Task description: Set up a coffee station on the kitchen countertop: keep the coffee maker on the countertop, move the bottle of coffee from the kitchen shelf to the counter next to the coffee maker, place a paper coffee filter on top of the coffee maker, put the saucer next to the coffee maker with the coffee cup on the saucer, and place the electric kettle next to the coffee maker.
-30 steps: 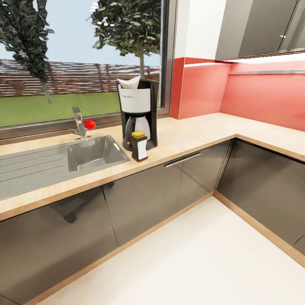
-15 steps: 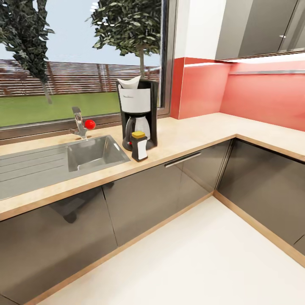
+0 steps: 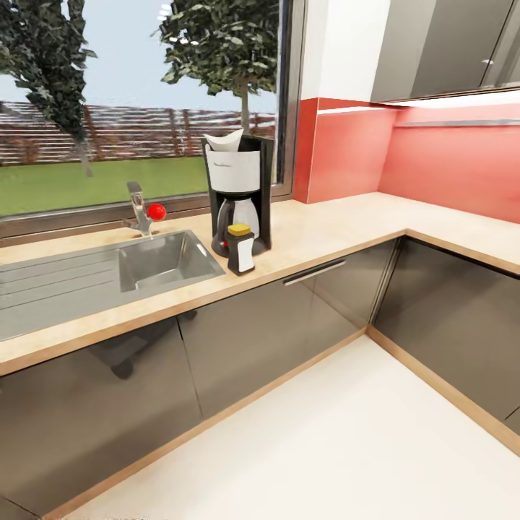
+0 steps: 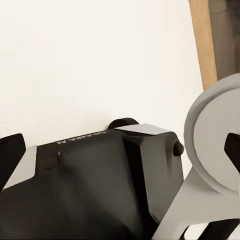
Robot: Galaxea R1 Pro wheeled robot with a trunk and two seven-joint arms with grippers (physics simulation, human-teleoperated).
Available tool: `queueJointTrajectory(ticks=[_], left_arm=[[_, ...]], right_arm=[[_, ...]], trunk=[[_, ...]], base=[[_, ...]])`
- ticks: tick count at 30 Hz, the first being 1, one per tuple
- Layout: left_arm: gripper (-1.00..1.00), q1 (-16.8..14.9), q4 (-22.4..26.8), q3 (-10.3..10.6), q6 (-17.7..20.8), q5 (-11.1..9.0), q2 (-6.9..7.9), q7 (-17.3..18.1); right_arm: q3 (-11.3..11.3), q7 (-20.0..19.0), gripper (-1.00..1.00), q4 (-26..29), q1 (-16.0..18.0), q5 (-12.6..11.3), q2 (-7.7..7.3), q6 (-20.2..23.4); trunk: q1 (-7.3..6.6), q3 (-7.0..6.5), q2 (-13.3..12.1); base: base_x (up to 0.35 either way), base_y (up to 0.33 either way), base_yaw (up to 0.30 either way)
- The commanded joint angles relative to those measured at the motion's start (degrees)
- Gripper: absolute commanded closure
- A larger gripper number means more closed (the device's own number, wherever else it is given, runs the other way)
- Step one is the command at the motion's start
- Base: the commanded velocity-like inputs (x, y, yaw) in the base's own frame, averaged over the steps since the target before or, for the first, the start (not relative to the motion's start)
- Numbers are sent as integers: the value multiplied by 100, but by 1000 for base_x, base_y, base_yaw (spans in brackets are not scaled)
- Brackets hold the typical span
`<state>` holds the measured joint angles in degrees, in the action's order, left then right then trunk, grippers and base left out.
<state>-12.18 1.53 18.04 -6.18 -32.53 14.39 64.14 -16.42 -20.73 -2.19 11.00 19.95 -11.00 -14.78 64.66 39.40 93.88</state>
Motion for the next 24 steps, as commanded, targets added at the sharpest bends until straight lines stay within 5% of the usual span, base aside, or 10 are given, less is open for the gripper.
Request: queueJointTrajectory(ticks=[1, 24], left_arm=[[-100, 4, -3, 36, -57, -34, 1, 2], [-100, 23, -3, 7, -50, -42, 2, -7]], right_arm=[[-27, -1, -100, -18, 8, 0, 2, -43], [-28, 0, -100, -18, 8, 0, 12, -43]], trunk=[[-1, 5, 3], [-1, 5, 3]], base=[[0, 0, 202], [0, 0, 262]])
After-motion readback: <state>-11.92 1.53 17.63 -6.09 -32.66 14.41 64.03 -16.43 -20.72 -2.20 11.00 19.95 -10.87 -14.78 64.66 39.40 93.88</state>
